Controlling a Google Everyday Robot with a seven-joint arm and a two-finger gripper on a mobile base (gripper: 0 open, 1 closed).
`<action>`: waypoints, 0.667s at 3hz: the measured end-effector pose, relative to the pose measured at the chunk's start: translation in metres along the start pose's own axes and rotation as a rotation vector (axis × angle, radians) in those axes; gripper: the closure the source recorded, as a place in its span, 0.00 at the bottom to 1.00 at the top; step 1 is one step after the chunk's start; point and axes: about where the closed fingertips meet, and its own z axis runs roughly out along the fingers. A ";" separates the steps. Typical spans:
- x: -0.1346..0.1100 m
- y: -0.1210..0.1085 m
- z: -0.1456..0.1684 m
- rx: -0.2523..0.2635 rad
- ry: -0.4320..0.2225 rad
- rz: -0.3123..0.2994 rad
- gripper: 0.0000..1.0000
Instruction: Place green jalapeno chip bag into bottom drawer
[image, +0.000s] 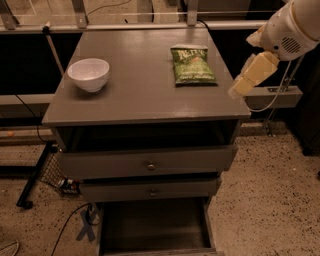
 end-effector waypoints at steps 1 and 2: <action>0.001 -0.010 0.008 0.003 -0.026 0.021 0.00; 0.003 -0.031 0.028 0.002 -0.019 0.031 0.00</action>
Offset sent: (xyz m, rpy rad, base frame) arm 0.0924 -0.0049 -0.0313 0.0123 0.0069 -0.0303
